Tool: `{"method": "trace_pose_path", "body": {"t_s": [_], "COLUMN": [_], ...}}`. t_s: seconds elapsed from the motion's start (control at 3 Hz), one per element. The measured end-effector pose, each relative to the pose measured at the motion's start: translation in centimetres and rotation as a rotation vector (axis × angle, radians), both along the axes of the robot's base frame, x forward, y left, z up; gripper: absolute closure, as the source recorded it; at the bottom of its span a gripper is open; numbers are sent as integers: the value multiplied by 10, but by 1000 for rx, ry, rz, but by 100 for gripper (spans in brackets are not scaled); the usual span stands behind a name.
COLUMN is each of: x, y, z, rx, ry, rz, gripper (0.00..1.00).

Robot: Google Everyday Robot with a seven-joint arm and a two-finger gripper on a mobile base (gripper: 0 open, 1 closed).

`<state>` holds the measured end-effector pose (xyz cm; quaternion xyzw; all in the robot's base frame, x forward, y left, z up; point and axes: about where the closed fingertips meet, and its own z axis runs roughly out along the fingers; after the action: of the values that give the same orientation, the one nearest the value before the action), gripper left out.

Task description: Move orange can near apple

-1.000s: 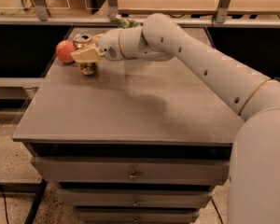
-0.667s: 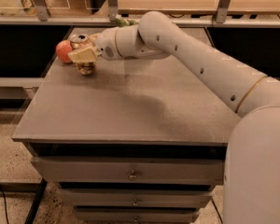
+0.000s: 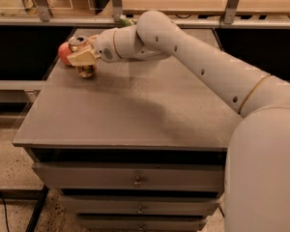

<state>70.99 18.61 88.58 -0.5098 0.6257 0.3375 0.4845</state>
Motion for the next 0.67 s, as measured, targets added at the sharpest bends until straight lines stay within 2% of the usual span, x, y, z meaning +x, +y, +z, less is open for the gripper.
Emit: {"method": "trace_pose_path", "body": {"t_s": [0.33, 0.67], "x": [4, 9], "y": [2, 3], "z": [-7, -10], "rx": [17, 48], "ry": [11, 32], "rz": [-12, -10], "gripper": [12, 0]}}
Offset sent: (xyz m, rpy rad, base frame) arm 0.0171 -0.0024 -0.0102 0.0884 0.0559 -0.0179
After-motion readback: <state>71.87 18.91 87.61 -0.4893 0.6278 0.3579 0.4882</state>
